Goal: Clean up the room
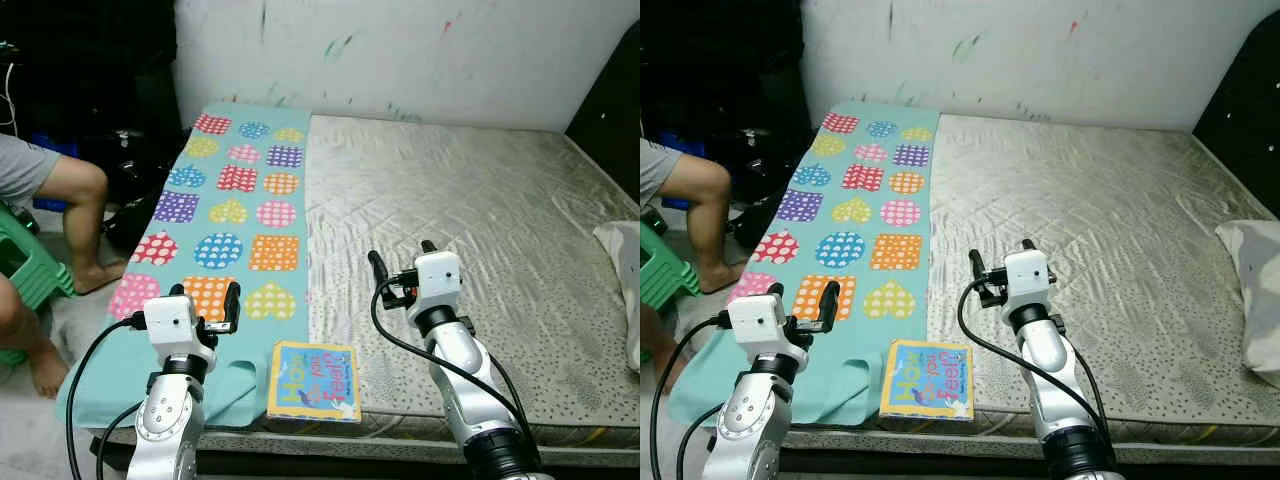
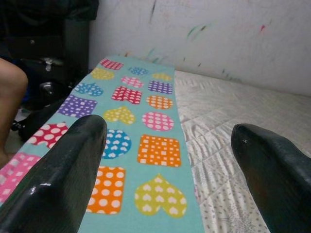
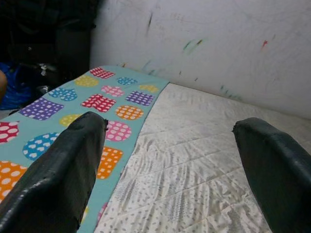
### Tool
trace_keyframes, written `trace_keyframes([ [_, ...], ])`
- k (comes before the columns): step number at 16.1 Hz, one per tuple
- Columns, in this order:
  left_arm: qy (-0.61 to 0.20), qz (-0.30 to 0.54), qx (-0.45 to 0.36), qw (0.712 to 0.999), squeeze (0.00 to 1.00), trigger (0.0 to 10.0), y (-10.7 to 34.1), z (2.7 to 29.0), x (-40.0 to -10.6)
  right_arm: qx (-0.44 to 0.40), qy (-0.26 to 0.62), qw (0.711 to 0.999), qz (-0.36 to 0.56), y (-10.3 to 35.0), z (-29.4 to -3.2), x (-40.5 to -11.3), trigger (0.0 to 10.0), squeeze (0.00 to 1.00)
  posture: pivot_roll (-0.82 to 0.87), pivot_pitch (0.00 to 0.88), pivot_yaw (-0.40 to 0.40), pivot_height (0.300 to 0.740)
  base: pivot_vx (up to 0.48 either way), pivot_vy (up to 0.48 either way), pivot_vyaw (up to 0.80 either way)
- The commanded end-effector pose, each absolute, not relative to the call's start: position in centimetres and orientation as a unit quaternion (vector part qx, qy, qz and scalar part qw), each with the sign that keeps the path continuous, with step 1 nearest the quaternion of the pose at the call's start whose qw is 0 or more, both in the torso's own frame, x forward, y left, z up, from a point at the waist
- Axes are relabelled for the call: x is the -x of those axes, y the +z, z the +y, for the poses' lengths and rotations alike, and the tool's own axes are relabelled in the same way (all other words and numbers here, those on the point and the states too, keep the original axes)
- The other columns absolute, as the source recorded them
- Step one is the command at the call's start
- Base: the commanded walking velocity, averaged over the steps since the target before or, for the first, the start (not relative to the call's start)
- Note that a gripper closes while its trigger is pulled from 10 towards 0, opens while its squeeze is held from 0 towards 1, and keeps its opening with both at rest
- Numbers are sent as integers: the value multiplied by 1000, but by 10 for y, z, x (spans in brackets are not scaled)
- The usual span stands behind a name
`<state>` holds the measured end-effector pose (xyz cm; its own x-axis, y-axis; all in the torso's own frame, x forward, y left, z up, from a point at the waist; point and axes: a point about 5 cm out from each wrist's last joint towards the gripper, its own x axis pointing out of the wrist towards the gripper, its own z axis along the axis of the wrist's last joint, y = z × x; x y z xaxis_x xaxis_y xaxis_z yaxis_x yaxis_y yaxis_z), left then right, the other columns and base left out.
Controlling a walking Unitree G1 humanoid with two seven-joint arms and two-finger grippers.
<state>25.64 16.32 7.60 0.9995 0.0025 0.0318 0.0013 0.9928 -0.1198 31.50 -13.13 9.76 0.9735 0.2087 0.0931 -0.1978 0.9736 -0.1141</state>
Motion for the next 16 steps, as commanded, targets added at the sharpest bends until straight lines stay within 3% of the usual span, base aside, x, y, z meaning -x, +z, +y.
trace_keyframes([
  [1, -6, -9, 57, 998, 0, 10000, 73, 161, -256, 56, 94, 991, -72, 106, -136, -317, 10000, 0, -45, 0, -35, 740, 0, 0, 0],
  [16, -13, -5, 52, 999, 0, 10000, 72, 162, -253, 65, 85, 992, -68, 102, -141, -315, 10000, 0, -37, 0, -25, 740, 0, -300, 0],
])
